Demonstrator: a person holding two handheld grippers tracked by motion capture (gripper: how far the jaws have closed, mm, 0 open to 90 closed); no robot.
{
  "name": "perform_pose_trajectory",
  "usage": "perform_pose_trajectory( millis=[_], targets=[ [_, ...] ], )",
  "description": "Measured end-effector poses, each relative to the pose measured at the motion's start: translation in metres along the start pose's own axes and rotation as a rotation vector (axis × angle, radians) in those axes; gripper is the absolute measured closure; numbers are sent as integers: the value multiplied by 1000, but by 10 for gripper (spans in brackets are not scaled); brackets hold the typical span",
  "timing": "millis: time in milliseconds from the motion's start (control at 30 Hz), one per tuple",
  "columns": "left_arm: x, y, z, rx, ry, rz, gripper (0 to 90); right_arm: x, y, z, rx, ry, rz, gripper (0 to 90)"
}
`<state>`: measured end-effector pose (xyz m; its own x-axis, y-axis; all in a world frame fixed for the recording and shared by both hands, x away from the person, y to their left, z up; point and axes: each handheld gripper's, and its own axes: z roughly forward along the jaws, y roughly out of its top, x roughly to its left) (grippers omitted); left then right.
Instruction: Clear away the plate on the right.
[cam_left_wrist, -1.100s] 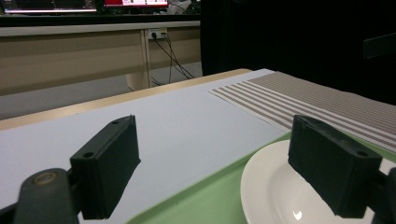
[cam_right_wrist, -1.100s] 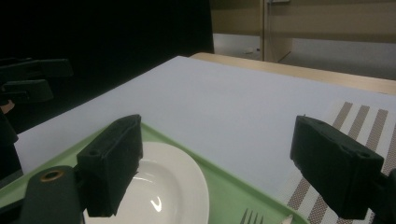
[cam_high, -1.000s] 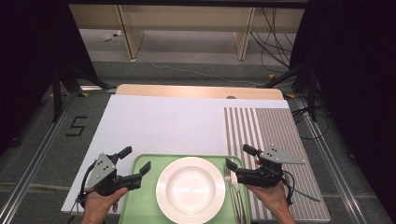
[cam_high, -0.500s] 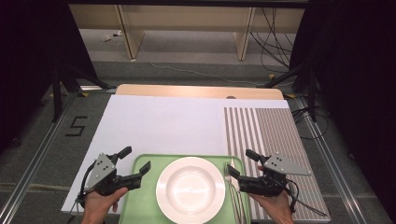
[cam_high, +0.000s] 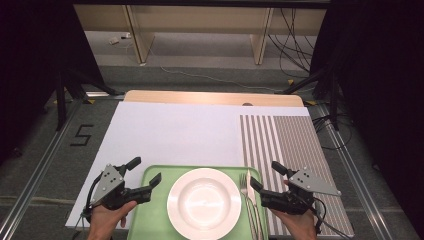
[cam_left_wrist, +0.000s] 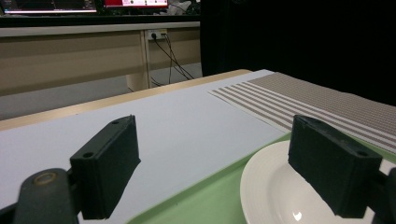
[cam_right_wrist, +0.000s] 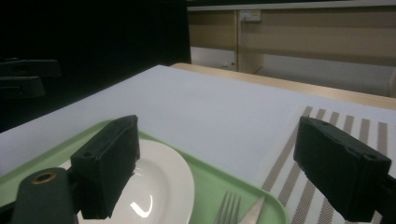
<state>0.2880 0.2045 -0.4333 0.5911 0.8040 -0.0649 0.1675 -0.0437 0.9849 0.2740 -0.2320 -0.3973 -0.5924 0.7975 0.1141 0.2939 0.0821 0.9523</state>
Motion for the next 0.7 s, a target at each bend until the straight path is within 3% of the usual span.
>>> perform_pose_trajectory(
  millis=[100, 400, 533, 700],
  targets=[
    [0, 0, 0, -2, 3, -3, 159, 0, -1, -1, -18, -21, -6, 155],
    [0, 0, 0, -2, -1, 0, 159, 0, -1, 1, -2, -3, -8, 156],
    [0, 0, 0, -3, 1, -1, 159, -2, -1, 2, -32, -4, -8, 157],
    [0, 0, 0, -3, 0, -1, 159, -1, 0, 0, -8, 0, -5, 158]
  ],
)
